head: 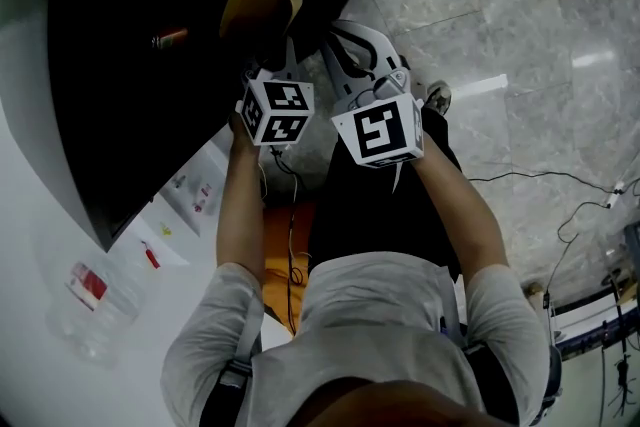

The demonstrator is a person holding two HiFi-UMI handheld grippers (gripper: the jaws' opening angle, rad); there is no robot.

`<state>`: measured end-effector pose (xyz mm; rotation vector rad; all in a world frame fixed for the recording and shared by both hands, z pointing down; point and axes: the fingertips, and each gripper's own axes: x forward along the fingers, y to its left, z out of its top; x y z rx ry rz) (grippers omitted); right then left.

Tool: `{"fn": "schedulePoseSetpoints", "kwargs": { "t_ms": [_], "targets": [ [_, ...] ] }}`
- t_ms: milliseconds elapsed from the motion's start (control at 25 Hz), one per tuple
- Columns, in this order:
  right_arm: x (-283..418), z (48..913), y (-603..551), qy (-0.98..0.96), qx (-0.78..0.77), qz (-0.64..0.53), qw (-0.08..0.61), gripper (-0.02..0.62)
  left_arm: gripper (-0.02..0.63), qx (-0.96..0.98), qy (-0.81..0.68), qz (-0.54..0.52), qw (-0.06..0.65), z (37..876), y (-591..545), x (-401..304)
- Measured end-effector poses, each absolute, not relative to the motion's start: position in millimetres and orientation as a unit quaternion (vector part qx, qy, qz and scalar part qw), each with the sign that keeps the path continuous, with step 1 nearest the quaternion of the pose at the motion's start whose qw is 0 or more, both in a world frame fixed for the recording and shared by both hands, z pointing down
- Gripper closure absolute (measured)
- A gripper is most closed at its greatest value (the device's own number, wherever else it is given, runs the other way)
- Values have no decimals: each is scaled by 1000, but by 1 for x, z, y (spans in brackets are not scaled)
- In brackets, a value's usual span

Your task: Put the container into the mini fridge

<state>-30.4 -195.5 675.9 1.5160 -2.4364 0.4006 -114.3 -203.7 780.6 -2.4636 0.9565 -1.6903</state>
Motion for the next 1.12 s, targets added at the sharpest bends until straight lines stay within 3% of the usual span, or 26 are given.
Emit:
{"fn": "schedulePoseSetpoints", "kwargs": {
  "t_ms": [1120],
  "targets": [
    [-27, 712, -213, -831, 513, 149, 154, 555, 578, -762, 297, -575, -5, 820, -259, -143]
  ]
}}
